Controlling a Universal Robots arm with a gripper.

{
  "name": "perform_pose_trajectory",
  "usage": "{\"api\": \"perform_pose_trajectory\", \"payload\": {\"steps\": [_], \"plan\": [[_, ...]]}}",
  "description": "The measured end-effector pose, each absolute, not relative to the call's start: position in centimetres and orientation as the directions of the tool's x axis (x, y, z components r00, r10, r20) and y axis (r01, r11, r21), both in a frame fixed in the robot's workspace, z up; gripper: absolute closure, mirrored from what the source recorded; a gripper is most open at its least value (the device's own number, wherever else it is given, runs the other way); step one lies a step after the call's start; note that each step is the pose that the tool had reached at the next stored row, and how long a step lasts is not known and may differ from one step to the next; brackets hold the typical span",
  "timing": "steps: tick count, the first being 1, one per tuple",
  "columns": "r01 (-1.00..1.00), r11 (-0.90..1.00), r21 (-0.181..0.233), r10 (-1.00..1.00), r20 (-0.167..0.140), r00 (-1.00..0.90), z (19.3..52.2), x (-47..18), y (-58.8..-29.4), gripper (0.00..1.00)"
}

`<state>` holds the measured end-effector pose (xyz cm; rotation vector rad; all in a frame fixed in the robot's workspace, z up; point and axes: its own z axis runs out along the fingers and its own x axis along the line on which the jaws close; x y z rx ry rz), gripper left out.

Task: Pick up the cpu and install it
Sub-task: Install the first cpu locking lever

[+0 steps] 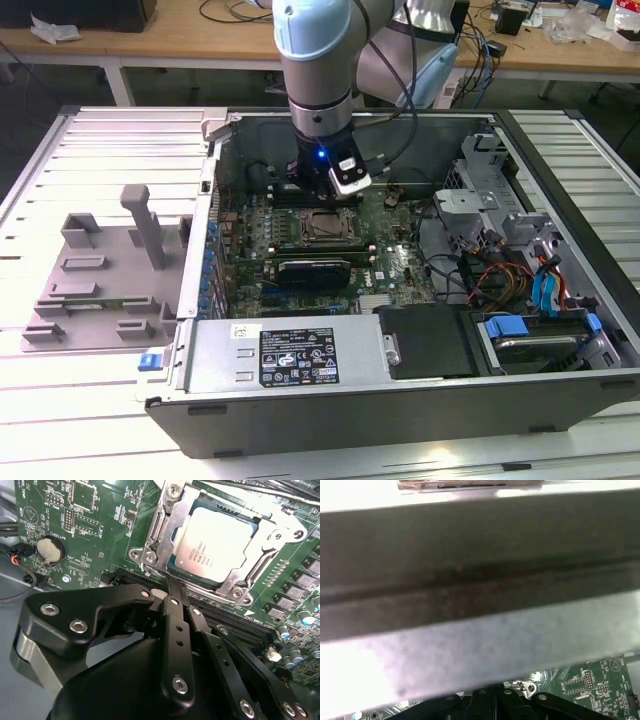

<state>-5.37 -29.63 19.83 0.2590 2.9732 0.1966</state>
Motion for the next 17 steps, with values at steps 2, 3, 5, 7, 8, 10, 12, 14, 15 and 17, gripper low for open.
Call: {"api": "perform_pose_trajectory", "payload": {"steps": [2, 3, 5, 7, 8, 10, 12, 14, 15, 17], "plan": [[0.170, 0.975, 0.143, 0.189, -0.138, -0.972, 19.8, -5.4, -29.7, 0.89], [0.173, 0.975, 0.142, 0.193, -0.138, -0.971, 19.8, -5.4, -29.8, 0.89], [0.176, 0.973, 0.150, 0.196, -0.136, -0.971, 19.8, -5.4, -29.8, 0.89], [0.176, 0.971, 0.164, 0.199, -0.133, -0.971, 19.8, -5.4, -29.8, 0.89], [0.176, 0.970, 0.168, 0.200, -0.133, -0.971, 19.8, -5.4, -29.8, 0.89], [0.177, 0.970, 0.169, 0.200, -0.133, -0.971, 20.3, -5.3, -29.8, 0.89], [0.177, 0.970, 0.168, 0.201, -0.133, -0.971, 20.9, -5.4, -29.8, 0.89], [0.178, 0.971, 0.163, 0.200, -0.134, -0.971, 21.3, -5.4, -29.8, 0.89], [0.177, 0.971, 0.157, 0.199, -0.135, -0.971, 21.3, -5.3, -29.9, 0.89], [0.178, 0.975, 0.135, 0.196, -0.140, -0.971, 21.3, -5.4, -30.6, 0.89]]}}
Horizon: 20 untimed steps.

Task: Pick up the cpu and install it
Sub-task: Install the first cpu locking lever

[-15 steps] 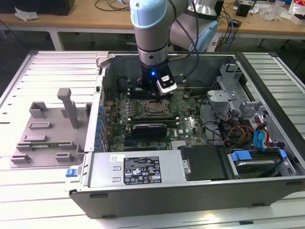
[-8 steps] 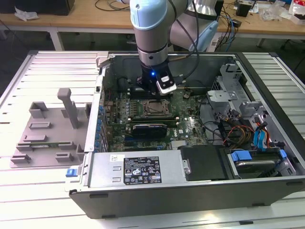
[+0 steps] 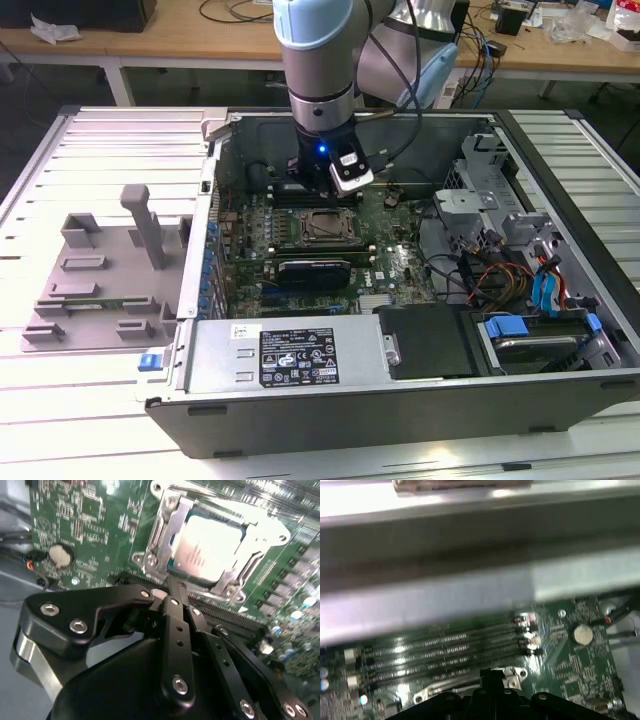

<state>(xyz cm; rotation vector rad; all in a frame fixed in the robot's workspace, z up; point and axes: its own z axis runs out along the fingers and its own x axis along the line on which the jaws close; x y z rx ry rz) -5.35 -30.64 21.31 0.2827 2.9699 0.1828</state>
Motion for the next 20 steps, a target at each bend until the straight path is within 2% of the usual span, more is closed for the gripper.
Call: {"api": "perform_pose_trajectory", "payload": {"steps": [5, 7, 8, 12, 13, 15, 20], "plan": [[0.178, 0.978, 0.108, 0.192, -0.145, -0.971, 21.3, -5.4, -32.5, 0.89], [0.179, 0.984, 0.019, 0.180, -0.140, -0.974, 21.3, -5.3, -32.7, 0.89], [0.179, 0.984, 0.005, 0.178, -0.135, -0.975, 21.3, -5.3, -32.7, 0.89], [0.178, 0.984, -0.002, 0.177, -0.128, -0.976, 21.3, -5.2, -32.7, 0.89], [0.178, 0.984, -0.004, 0.177, -0.118, -0.977, 21.3, -5.2, -32.7, 0.89], [0.178, 0.984, -0.015, 0.177, -0.059, -0.983, 21.3, -4.9, -32.7, 0.89], [0.085, 0.996, -0.016, 0.084, -0.053, -0.995, 21.4, -4.9, -32.7, 0.89]]}}
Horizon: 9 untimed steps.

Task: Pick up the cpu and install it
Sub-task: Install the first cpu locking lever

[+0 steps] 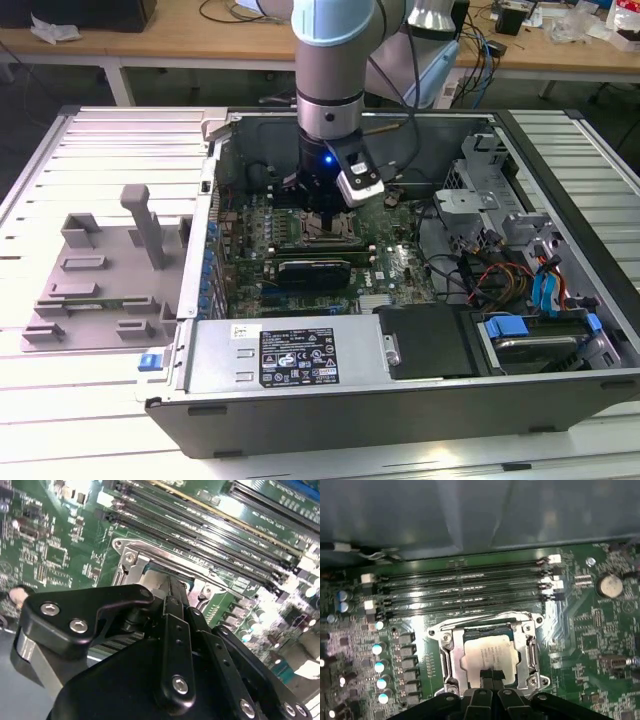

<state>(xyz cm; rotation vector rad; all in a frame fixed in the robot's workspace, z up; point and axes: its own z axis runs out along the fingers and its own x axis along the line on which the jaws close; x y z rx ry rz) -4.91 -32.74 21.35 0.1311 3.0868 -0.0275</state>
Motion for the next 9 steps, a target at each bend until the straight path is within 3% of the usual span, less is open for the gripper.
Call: {"api": "perform_pose_trajectory", "payload": {"steps": [9], "plan": [[0.042, 0.999, -0.016, 0.041, -0.053, -0.998, 24.1, -4.6, -33.0, 0.89]]}}
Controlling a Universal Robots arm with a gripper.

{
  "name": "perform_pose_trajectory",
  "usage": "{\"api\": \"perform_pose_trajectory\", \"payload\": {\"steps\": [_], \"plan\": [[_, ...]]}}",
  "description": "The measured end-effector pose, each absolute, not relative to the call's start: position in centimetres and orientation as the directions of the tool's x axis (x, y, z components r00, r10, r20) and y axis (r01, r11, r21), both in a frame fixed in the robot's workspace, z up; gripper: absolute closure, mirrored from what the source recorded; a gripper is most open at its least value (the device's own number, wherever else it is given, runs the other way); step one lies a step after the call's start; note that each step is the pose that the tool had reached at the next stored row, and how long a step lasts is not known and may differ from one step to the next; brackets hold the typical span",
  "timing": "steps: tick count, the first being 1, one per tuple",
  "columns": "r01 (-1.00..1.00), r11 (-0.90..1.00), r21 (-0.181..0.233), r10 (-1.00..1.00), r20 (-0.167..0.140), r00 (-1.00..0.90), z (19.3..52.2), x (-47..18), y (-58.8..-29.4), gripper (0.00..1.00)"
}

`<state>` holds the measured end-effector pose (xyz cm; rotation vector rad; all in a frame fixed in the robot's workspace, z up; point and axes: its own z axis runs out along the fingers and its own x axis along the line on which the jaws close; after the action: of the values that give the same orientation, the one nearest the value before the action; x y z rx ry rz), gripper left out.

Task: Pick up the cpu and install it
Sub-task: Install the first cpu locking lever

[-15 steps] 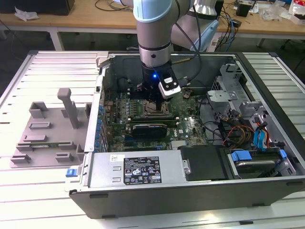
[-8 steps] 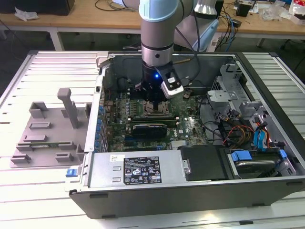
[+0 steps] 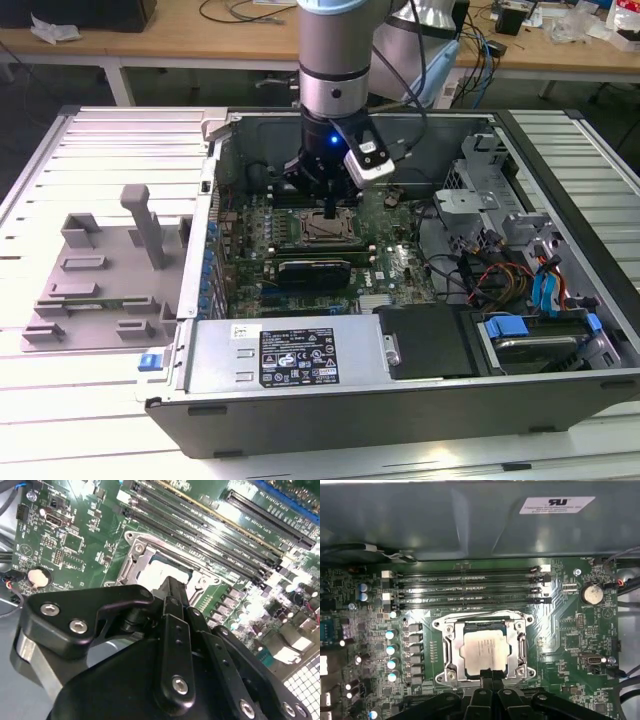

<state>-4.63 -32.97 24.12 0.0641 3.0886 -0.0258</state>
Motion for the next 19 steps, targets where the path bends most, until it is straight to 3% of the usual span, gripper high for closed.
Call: {"api": "perform_pose_trajectory", "payload": {"steps": [10, 19], "plan": [[-0.002, 1.000, -0.021, -0.003, -0.052, -0.999, 24.1, -4.6, -35.0, 0.89], [-0.025, 0.999, -0.028, -0.026, -0.052, -0.998, 24.7, -4.4, -33.3, 0.89]]}}
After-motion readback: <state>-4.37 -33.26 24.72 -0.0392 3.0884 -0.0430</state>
